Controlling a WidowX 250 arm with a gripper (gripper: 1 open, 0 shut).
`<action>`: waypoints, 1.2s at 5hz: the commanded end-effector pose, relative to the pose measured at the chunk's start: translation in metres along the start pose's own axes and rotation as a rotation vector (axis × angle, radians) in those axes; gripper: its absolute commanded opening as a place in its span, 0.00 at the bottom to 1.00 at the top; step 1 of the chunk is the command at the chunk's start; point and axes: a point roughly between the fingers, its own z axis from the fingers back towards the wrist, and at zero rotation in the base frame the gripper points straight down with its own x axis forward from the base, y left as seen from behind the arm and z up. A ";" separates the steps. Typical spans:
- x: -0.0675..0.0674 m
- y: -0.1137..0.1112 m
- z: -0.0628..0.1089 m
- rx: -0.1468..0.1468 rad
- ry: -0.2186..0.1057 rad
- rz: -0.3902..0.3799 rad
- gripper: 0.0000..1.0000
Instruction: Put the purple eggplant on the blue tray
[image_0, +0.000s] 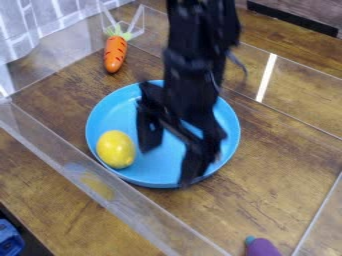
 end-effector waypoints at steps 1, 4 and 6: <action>0.014 0.004 -0.021 0.044 -0.070 -0.095 1.00; 0.021 0.021 -0.037 0.068 -0.093 -0.078 0.00; 0.024 0.024 -0.028 0.065 -0.133 0.000 1.00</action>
